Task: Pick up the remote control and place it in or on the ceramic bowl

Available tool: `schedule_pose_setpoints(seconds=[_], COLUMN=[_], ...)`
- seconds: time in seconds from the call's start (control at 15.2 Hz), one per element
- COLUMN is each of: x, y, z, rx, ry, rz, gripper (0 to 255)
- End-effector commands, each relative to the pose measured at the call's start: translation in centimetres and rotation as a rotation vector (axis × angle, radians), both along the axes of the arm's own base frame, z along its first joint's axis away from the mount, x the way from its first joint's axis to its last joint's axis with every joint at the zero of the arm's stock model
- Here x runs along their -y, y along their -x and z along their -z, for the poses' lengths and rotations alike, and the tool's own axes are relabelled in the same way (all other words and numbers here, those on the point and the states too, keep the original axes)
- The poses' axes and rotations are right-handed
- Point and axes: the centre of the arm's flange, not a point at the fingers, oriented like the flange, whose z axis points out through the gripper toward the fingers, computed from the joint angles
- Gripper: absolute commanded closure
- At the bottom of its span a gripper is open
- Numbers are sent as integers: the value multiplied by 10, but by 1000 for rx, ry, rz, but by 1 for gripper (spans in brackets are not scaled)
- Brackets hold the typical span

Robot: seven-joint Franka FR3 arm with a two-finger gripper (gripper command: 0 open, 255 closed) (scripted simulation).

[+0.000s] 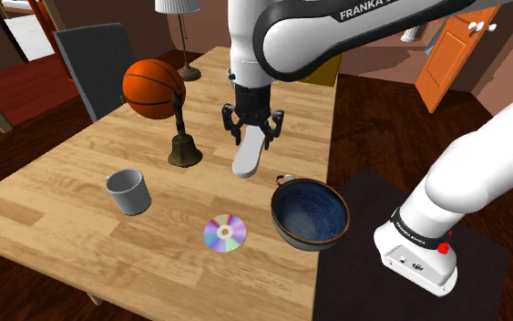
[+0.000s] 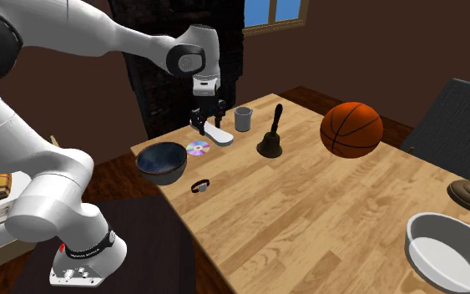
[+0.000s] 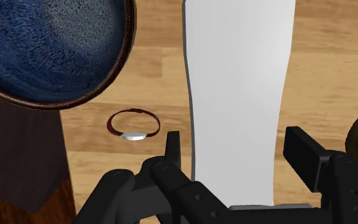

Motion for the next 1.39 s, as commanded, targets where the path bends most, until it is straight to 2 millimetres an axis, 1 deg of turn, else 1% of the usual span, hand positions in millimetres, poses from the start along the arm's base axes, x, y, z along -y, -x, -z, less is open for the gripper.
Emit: schedule_pose_setpoints(seconds=[0.0, 0.73, 0.79, 1.32], x=[2, 16, 18, 18], y=[26, 170, 191, 191], z=[0, -3, -4, 38], rx=[1, 1, 1, 1], ry=[-2, -2, -2, -2], rz=[1, 1, 1, 1], gripper=[255, 255, 255, 255])
